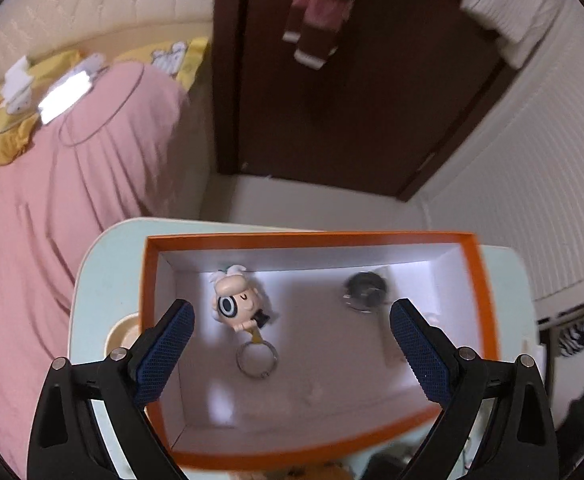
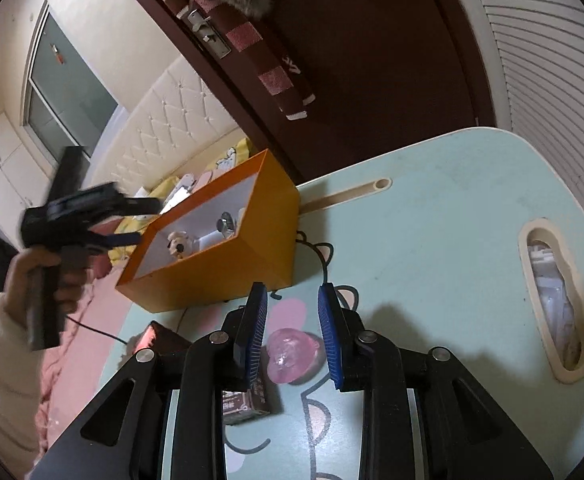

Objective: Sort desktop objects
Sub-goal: 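Grasp the cartoon figure keychain in the orange box with the left tool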

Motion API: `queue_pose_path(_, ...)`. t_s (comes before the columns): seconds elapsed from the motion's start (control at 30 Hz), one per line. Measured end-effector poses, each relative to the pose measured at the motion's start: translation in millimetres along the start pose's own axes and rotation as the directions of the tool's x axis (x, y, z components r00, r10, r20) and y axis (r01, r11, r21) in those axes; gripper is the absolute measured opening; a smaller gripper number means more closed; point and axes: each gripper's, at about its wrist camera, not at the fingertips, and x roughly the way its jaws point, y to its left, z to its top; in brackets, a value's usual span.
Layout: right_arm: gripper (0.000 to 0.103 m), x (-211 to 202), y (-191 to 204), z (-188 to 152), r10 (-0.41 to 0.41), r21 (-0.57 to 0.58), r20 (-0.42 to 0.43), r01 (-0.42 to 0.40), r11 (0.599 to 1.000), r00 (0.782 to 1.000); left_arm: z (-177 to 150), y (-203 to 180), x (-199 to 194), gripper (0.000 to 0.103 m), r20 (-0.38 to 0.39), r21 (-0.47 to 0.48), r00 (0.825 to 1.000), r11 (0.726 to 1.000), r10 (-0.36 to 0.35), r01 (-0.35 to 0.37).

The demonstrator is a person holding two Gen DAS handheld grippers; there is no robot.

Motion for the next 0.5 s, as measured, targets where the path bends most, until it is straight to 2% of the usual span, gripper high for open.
queue_pose_path(0.1,0.028,1,-3,1,0.029,0.023,-0.019,-0.028,0.999,0.999,-1,-2,15,0.098,-0.019,0.016,0.997,0.997,0.081,-0.081)
queue_pose_path(0.2,0.028,4,-5,1,0.057,0.04,-0.035,-0.055,0.998,0.998,-2,-9,25,0.095,-0.018,0.041,0.992,0.992,0.122,-0.122)
queue_pose_path(0.27,0.028,4,-4,2,0.065,0.042,-0.036,-0.064,0.997,0.997,-3,-14,31,0.064,-0.01,0.089,0.988,0.984,0.156,-0.154)
queue_pose_path(0.3,0.028,3,-4,2,0.068,0.044,-0.038,-0.066,0.997,0.997,-4,-16,33,0.056,0.0,0.124,0.982,0.974,0.189,-0.188)
queue_pose_path(0.33,0.028,4,-4,2,0.07,0.046,-0.039,-0.069,0.997,0.997,-5,-19,36,0.032,0.011,0.158,0.975,0.962,0.223,-0.222)
queue_pose_path(0.43,0.028,4,-6,3,0.072,0.054,-0.042,-0.07,0.996,0.997,-8,-13,34,0.034,-0.016,0.15,0.984,0.974,0.176,-0.172)
queue_pose_path(0.5,0.028,4,-7,3,0.072,0.06,-0.042,-0.069,0.996,0.997,-9,-9,27,0.034,-0.007,0.145,0.989,0.979,0.147,-0.144)
